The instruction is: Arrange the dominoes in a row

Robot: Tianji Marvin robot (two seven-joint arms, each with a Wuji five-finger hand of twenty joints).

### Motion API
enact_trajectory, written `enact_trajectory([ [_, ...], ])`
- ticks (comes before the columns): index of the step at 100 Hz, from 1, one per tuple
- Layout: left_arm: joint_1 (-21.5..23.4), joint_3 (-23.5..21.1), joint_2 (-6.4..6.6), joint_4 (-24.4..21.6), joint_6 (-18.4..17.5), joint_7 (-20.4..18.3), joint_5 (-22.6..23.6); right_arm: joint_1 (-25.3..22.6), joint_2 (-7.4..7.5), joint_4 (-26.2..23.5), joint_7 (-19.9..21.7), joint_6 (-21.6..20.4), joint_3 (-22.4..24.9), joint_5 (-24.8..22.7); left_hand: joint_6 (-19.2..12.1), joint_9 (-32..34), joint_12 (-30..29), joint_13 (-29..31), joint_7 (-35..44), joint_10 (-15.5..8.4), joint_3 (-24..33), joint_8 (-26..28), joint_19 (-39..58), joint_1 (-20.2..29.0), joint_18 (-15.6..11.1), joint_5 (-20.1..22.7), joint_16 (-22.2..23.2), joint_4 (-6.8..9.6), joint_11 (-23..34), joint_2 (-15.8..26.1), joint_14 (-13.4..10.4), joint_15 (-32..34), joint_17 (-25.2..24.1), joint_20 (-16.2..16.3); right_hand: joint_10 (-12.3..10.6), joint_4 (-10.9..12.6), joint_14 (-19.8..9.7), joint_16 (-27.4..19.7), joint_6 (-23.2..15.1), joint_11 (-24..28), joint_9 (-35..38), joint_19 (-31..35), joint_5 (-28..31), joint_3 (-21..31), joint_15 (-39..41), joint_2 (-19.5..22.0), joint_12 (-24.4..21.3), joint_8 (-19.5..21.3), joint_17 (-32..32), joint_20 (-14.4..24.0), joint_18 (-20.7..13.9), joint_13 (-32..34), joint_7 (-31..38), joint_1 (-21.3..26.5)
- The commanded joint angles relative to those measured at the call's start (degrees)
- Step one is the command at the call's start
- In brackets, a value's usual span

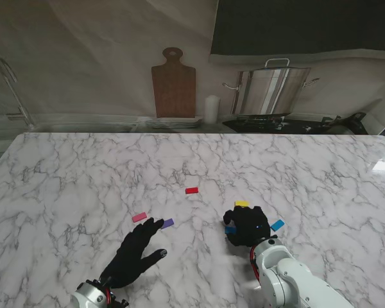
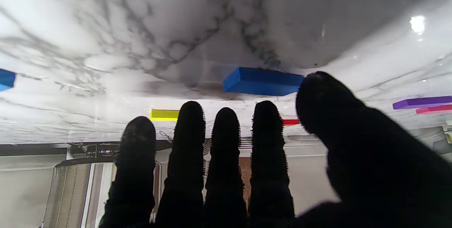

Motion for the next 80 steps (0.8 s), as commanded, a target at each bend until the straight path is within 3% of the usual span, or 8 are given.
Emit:
enact_trajectory([
  [1, -0.1, -0.32, 0.37, 0.12, -1.66, -2.12, -0.05, 0.26, -0.14, 0.85, -0.33, 0.3, -0.32, -0.33, -1.07, -0.87, 1.09, -0.8, 0.3, -1.56, -0.16, 1.76, -0.3, 1.89, -0.75, -0.99, 0.85, 1.28, 0.58, -0.27, -1.57, 0.13, 0.45, 1.22, -1.08, -2.01, 0.48, 1.14, -2.27, 2.15, 1.16, 1.86, 2.06, 2.04, 1.3, -2.88, 0.99, 0.68, 0.3, 1.08, -0.66, 1.14, 1.56, 1.61],
  [41, -1.23, -1.24, 1.74, 1.24, -7.4, -7.7, 0.34, 0.9, -0.1, 1.7, -0.63, 0.3, -0.84, -0.6, -1.61, -0.39, 5.9, -0.41, 1.44, -1.88, -0.16, 2.07, 0.41, 2.2, -0.9, 1.1, 4.25, 1.1, 1.36, -1.59, -1.8, 0.77, 0.4, 4.14, -1.86, -6.9, 0.15, 1.79, -6.47, 3.18, 2.33, 2.99, 3.88, 1.58, 2.92, -4.1, 2.38, -5.48, 0.89, 1.78, -0.7, 2.15, 5.79, 6.34],
  [80, -1.33, -1.45, 2.37, 1.39, -10.08, -8.96, 3.4, 1.5, -0.05, 2.11, -0.44, 0.15, -1.37, -0.63, -1.89, -0.35, 6.3, -0.37, 1.46, -2.08, -0.15, 1.99, 0.02, 2.08, -0.75, 1.22, 5.03, 1.06, 1.23, -1.6, -1.92, 0.82, 0.41, 4.47, -2.07, -7.58, 0.15, 2.09, -8.87, 3.67, 3.3, 3.48, 5.81, 1.33, 3.69, -4.89, 2.91, -7.79, 1.18, 2.11, -0.63, 2.85, 9.69, 9.02],
])
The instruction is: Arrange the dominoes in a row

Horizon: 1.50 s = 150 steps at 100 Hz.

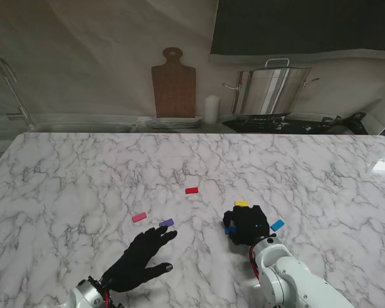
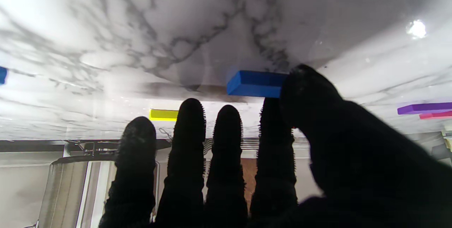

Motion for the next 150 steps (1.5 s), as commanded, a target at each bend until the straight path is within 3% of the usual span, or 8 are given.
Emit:
enact_trajectory([
  [1, 0.16, 0.19, 0.3, 0.11, -0.05, -1.04, -0.02, 0.12, -0.03, 0.6, 0.06, 0.14, -0.28, -0.14, -1.84, -0.38, 0.62, -0.39, 0.08, -1.62, -0.11, 0.62, 0.0, 1.5, -0.75, 0.59, 0.8, 1.07, 0.38, -0.85, -1.88, 0.09, 0.41, 0.8, -0.75, -1.45, 0.14, 0.76, -3.13, 2.14, 1.13, 1.73, 2.4, 0.7, 1.21, -3.42, 0.76, -1.03, 0.46, 0.83, -0.56, 1.56, 2.0, 3.41],
  [10, 0.16, 0.18, 0.35, 0.11, -0.14, -1.22, 0.07, 0.19, -0.02, 0.69, 0.12, 0.19, -0.39, -0.12, -1.82, -0.39, 0.65, -0.39, 0.08, -1.61, -0.17, 0.62, -0.06, 1.39, -0.74, 0.6, 0.89, 1.05, 0.35, -0.83, -1.89, 0.06, 0.39, 0.82, -0.77, -1.55, 0.19, 0.77, -3.6, 1.95, 1.55, 1.78, 3.16, 0.36, 1.31, -3.64, 1.65, -3.42, 0.51, 0.95, -0.49, 1.79, 5.33, 4.11],
  [34, 0.25, 0.06, 0.4, 0.0, -0.18, -1.47, 0.08, 0.35, 0.01, 0.7, 0.72, 0.4, -0.65, 0.1, -1.9, -0.46, 0.44, -0.44, -0.02, -1.55, -0.18, 0.59, -0.16, 1.3, -0.65, 0.37, 0.9, 1.04, 0.19, -0.76, -1.89, -0.06, 0.37, 0.78, -0.54, -1.3, 0.35, 0.78, -2.56, 1.95, 1.88, 1.85, 6.62, 0.82, 1.36, -3.33, 1.95, -2.65, 0.51, 1.0, -0.39, 1.89, 7.6, 4.62],
  [72, 0.29, -0.07, 0.44, -0.21, -0.08, -1.73, 0.11, 0.88, 0.05, 1.11, 0.94, 0.11, -1.15, 0.17, -1.82, -0.5, -0.18, -0.48, -0.12, -1.52, -0.15, 0.59, -0.22, 1.28, -0.59, 0.09, 0.61, 1.06, 0.06, -0.73, -1.87, -0.17, 0.39, 0.63, 0.16, -0.04, 0.36, 0.74, -1.89, 0.07, 3.41, 1.65, 12.11, 4.09, 1.32, -1.82, 2.24, -6.67, 0.4, 0.94, -0.27, 1.93, 6.46, 7.83],
  [80, 0.33, -0.12, 0.43, -0.32, -0.01, -1.75, 0.13, 0.96, 0.06, 1.2, 0.91, 0.01, -1.22, 0.18, -1.71, -0.53, -0.29, -0.47, -0.18, -1.53, -0.17, 0.58, -0.22, 1.22, -0.59, -0.08, 0.55, 1.05, 0.03, -0.75, -1.88, -0.18, 0.39, 0.61, -0.02, -0.11, 0.37, 0.71, -2.49, -0.41, 3.45, 1.56, 12.04, 3.99, 1.27, -2.08, 2.22, -5.14, 0.41, 0.9, -0.23, 1.96, 7.92, 7.54],
  [99, 0.38, -0.2, 0.47, -0.52, 0.13, -1.98, 0.06, 0.88, 0.24, 0.94, 1.91, -0.67, -1.01, 0.1, -1.5, -0.63, -0.96, -0.51, -0.38, -1.57, -0.2, 0.57, -0.23, 1.05, -0.53, -0.67, 0.32, 1.05, -0.21, -0.77, -1.84, -0.25, 0.37, 0.54, -0.7, -0.23, -0.39, -0.14, -3.08, -0.21, 0.98, 0.37, 5.61, 4.16, -0.72, -3.59, 2.0, 7.29, -0.51, 0.53, -0.28, 1.28, 11.96, 6.08],
  [118, 0.4, -0.34, 0.48, -0.63, 0.19, -2.16, -0.08, 0.94, 0.37, 1.01, 2.31, -1.43, -0.91, 0.04, -1.38, -0.72, -1.8, -0.52, -0.57, -1.53, -0.21, 0.58, -0.24, 0.93, -0.55, -1.24, 0.05, 1.04, -0.4, -0.79, -1.86, -0.29, 0.37, 0.47, -0.5, 0.12, -0.43, -0.43, -3.8, -0.99, 0.88, -0.04, 3.33, 5.33, -1.39, -4.02, 1.09, 12.0, -0.77, 0.53, -0.09, 1.22, 13.82, 6.26],
  [150, 0.36, -0.43, 0.5, -0.65, 0.23, -2.31, -0.05, 1.17, 0.25, 1.72, 1.0, -2.76, -0.83, 0.31, -1.27, -0.76, -2.97, -0.52, -0.7, -1.67, -0.21, 0.83, -0.23, 0.74, -0.57, -2.14, -0.28, 1.05, -0.49, -0.75, -1.92, -0.31, 0.4, 0.38, -1.75, 0.3, -0.78, -2.43, -9.54, -12.08, 17.57, -1.46, 0.83, 8.0, -6.46, -5.57, -3.61, 20.93, 3.07, -0.3, 1.98, 11.31, 13.77, 6.43],
])
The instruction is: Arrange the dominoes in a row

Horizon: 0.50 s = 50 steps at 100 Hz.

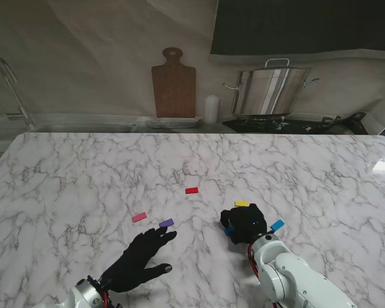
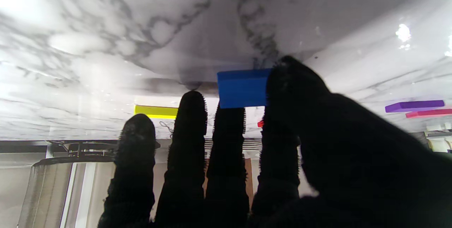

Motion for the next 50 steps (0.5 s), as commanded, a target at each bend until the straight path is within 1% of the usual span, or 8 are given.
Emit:
enact_trajectory([
  [1, 0.2, 0.1, 0.21, -0.2, 0.13, -0.99, 0.0, -0.35, 0.07, 1.19, 0.08, -0.47, -0.11, 0.12, -1.25, -0.77, -0.94, -0.55, -0.67, -1.69, -0.23, 0.84, -0.23, 0.71, -0.57, -1.53, -0.36, 1.04, -0.49, -0.76, -1.76, -0.32, 0.4, 0.21, -1.76, 1.87, -0.82, -0.13, -6.18, -1.8, 4.34, -0.11, 0.79, 3.06, 0.21, -0.16, 0.28, 3.46, 0.84, -0.37, 1.37, 4.61, 5.59, 3.59],
  [10, 0.19, 0.08, 0.23, -0.2, 0.09, -1.05, 0.03, -0.3, 0.08, 1.37, -0.08, -0.98, -0.04, 0.18, -1.28, -0.77, -1.07, -0.53, -0.74, -1.69, -0.21, 0.88, -0.24, 0.69, -0.58, -1.61, -0.39, 1.05, -0.47, -0.77, -1.78, -0.3, 0.38, 0.19, -2.88, 1.67, -1.07, 0.39, -7.09, -0.69, 6.95, -0.13, 0.28, 3.15, 1.12, -0.92, 1.89, 3.69, 1.37, -0.48, 1.5, 5.8, 4.78, 4.32],
  [19, 0.14, 0.07, 0.25, -0.16, -0.01, -1.13, 0.07, -0.25, 0.1, 1.52, -0.23, -1.44, -0.02, 0.15, -1.3, -0.77, -1.19, -0.53, -0.91, -1.67, -0.19, 0.89, -0.24, 0.71, -0.55, -1.7, -0.43, 1.05, -0.44, -0.77, -1.83, -0.3, 0.38, 0.16, -4.06, 1.45, -1.32, 0.77, -7.05, 2.65, 7.85, -0.15, -1.51, 3.24, 1.76, -1.32, 4.67, 1.81, 1.52, -0.63, 1.54, 6.0, 1.87, 4.74],
  [23, 0.12, 0.06, 0.26, -0.14, -0.04, -1.17, 0.08, -0.24, 0.13, 1.56, -0.28, -1.65, 0.0, 0.09, -1.33, -0.77, -1.23, -0.52, -0.98, -1.68, -0.21, 0.89, -0.24, 0.68, -0.54, -1.71, -0.44, 1.04, -0.43, -0.82, -1.81, -0.29, 0.38, 0.15, -4.42, 1.35, -1.53, 0.79, -6.65, 4.12, 7.34, -0.33, -2.84, 3.14, 1.87, -1.49, 5.43, -0.47, 1.34, -0.77, 1.32, 5.67, -0.87, 4.86],
  [32, 0.08, 0.06, 0.29, -0.11, -0.07, -1.3, 0.12, -0.23, 0.21, 1.57, -0.26, -2.04, 0.05, -0.19, -1.39, -0.77, -1.3, -0.52, -1.23, -1.67, -0.22, 0.88, -0.24, 0.62, -0.54, -1.78, -0.46, 1.04, -0.41, -0.8, -1.83, -0.29, 0.38, 0.13, -4.32, 1.22, -1.84, 0.71, -4.96, 4.77, 6.17, -0.77, -3.24, 2.89, 1.72, -1.73, 5.54, -4.58, 0.77, -0.99, 1.01, 4.74, -5.35, 4.97],
  [38, 0.05, 0.06, 0.31, -0.09, -0.09, -1.36, 0.15, -0.21, 0.26, 1.58, -0.28, -2.25, 0.08, -0.37, -1.41, -0.78, -1.33, -0.54, -1.4, -1.69, -0.21, 0.86, -0.24, 0.63, -0.54, -1.83, -0.48, 1.04, -0.41, -0.85, -1.81, -0.29, 0.39, 0.12, -4.21, 1.19, -1.96, 0.74, -4.55, 5.0, 5.44, -1.0, -2.77, 2.73, 1.68, -1.79, 6.01, -5.9, 0.2, -1.02, 1.16, 4.13, -6.66, 5.08],
  [39, 0.04, 0.06, 0.31, -0.08, -0.09, -1.38, 0.16, -0.21, 0.26, 1.58, -0.27, -2.28, 0.09, -0.39, -1.44, -0.78, -1.34, -0.53, -1.43, -1.68, -0.23, 0.86, -0.24, 0.59, -0.54, -1.82, -0.48, 1.03, -0.41, -0.84, -1.85, -0.29, 0.39, 0.12, -4.0, 1.18, -2.03, 0.74, -4.12, 4.98, 5.12, -1.17, -2.14, 2.61, 1.64, -1.82, 6.18, -6.8, -0.02, -1.04, 1.12, 3.75, -7.48, 5.04],
  [50, -0.01, 0.06, 0.34, -0.02, -0.15, -1.45, 0.25, -0.23, 0.32, 1.52, -0.17, -2.47, 0.13, -0.56, -1.43, -0.79, -1.4, -0.53, -1.72, -1.69, -0.24, 0.84, -0.26, 0.54, -0.57, -1.78, -0.5, 1.03, -0.41, -0.88, -1.82, -0.29, 0.37, 0.09, -3.12, 1.12, -1.78, 0.76, -2.73, 4.45, 4.19, -1.76, 0.83, 2.17, 1.56, -1.75, 6.65, -10.56, -0.8, -0.99, 1.37, 2.95, -9.32, 4.81],
])
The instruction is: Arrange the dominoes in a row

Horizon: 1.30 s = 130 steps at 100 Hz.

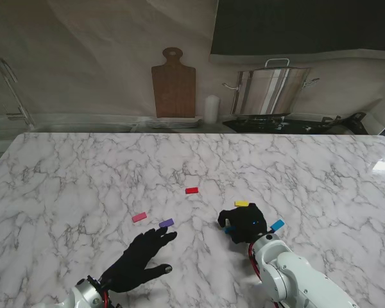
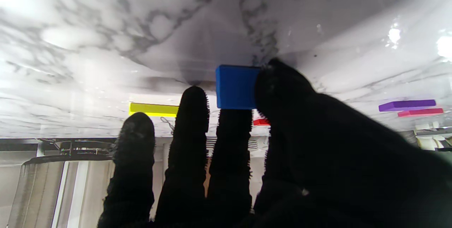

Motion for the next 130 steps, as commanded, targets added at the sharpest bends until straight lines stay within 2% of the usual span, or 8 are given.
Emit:
enact_trajectory([
  [1, 0.07, 0.12, 0.24, -0.01, -0.13, -0.95, 0.15, -0.51, 0.17, 0.82, 0.54, -0.21, -0.14, -0.23, -1.42, -0.77, -0.75, -0.53, -1.56, -1.69, -0.22, 0.8, -0.26, 0.57, -0.57, -1.78, -0.51, 1.03, -0.38, -0.86, -1.82, -0.29, 0.37, 0.08, -0.24, 1.11, -1.16, 0.35, 0.83, 1.34, -1.22, -0.59, 1.6, 2.0, 0.23, -2.03, 0.9, -2.26, -1.18, -0.36, 0.71, 0.25, -1.35, 1.55],
  [9, 0.03, 0.12, 0.26, 0.03, -0.22, -0.96, 0.28, -0.54, 0.19, 0.77, 0.58, -0.21, -0.13, -0.34, -1.41, -0.78, -0.77, -0.52, -1.71, -1.71, -0.24, 0.77, -0.26, 0.5, -0.55, -1.75, -0.52, 1.03, -0.38, -0.86, -1.85, -0.28, 0.38, 0.07, 0.21, 1.02, -0.92, 0.4, 2.29, 1.0, -1.54, -0.75, 3.49, 1.3, 0.25, -1.67, 1.15, -4.91, -1.56, -0.21, 0.84, -0.13, -1.73, 0.79],
  [11, 0.02, 0.12, 0.26, 0.04, -0.24, -0.96, 0.31, -0.54, 0.18, 0.77, 0.58, -0.19, -0.13, -0.33, -1.44, -0.78, -0.78, -0.53, -1.73, -1.72, -0.25, 0.76, -0.26, 0.48, -0.55, -1.74, -0.52, 1.02, -0.38, -0.87, -1.84, -0.29, 0.38, 0.07, 0.42, 1.08, -0.77, 0.55, 2.51, 0.76, -1.44, -0.83, 3.68, 0.6, 0.46, -1.36, 1.54, -7.48, -1.75, 0.12, 0.86, -0.27, -0.19, 0.3],
  [35, -0.04, 0.12, 0.3, 0.13, -0.48, -1.02, 0.59, -0.52, 0.07, 0.82, 0.18, 0.68, -0.27, -0.34, -1.44, -0.83, -1.05, -0.56, -2.11, -1.75, -0.2, 0.58, -0.28, 0.5, -0.55, -1.66, -0.69, 1.03, -0.48, -0.81, -1.83, -0.36, 0.38, -0.03, 1.53, 0.81, 0.06, 0.87, 4.17, 1.07, -1.61, -0.72, 4.28, -2.29, 0.99, 1.27, 1.55, -11.99, -2.3, 0.62, 1.1, -0.52, 1.52, -3.71],
  [70, -0.04, 0.01, 0.31, 0.23, -0.78, -0.9, 1.01, 0.5, -0.03, 1.49, -0.3, 2.07, -1.26, -0.57, -1.51, -0.86, -1.38, -0.58, -2.19, -1.76, -0.25, 0.34, -0.32, 0.42, -0.54, -1.61, -0.9, 1.02, -0.53, -0.76, -1.84, -0.4, 0.37, -0.18, 1.23, 0.51, -0.11, 1.3, 0.57, 2.87, -1.84, -0.15, 5.78, -4.69, 2.07, 3.52, 2.1, -12.11, -2.4, 1.02, 0.77, -0.7, 4.19, -4.22],
  [88, -0.08, 0.0, 0.34, 0.29, -0.83, -0.96, 1.08, 1.14, -0.04, 1.98, -0.29, 2.46, -1.85, -0.61, -1.49, -0.87, -1.52, -0.59, -2.18, -1.73, -0.21, 0.29, -0.32, 0.49, -0.55, -1.62, -1.01, 1.03, -0.55, -0.72, -1.81, -0.41, 0.38, -0.26, 1.04, 0.64, -0.18, 1.52, -1.56, 3.46, -0.8, -0.06, 10.52, -4.94, 2.77, 4.96, 2.22, -12.18, -2.22, 1.09, 0.82, -0.07, 5.88, -2.65],
  [100, -0.06, -0.05, 0.34, 0.3, -0.87, -0.98, 1.09, 1.22, -0.12, 1.96, -0.44, 2.62, -1.85, -0.46, -1.49, -0.87, -1.59, -0.58, -2.17, -1.74, -0.22, 0.27, -0.33, 0.51, -0.56, -1.6, -1.06, 1.03, -0.55, -0.75, -1.85, -0.41, 0.37, -0.3, 0.95, 0.5, -0.21, 1.59, -0.76, 3.61, 0.09, -0.01, 13.46, -5.28, 3.22, 5.22, 2.29, -13.13, -2.01, 1.07, 1.0, 0.41, 6.88, -1.96],
  [130, 0.15, -0.2, 0.32, 0.1, -0.73, -1.02, 0.95, -0.83, -0.87, -0.67, -2.77, 2.13, 0.88, 0.96, -1.49, -0.87, -1.72, -0.59, -2.12, -1.74, -0.23, 0.26, -0.28, 0.55, -0.53, -1.59, -1.18, 1.02, -0.54, -0.72, -1.84, -0.41, 0.42, -0.36, 1.32, -0.46, 0.1, 1.73, 0.55, 5.35, -0.81, 0.06, 15.15, -6.23, 3.74, 5.54, 3.28, -13.09, -2.66, 1.08, 0.82, -0.66, 7.79, -2.07],
])
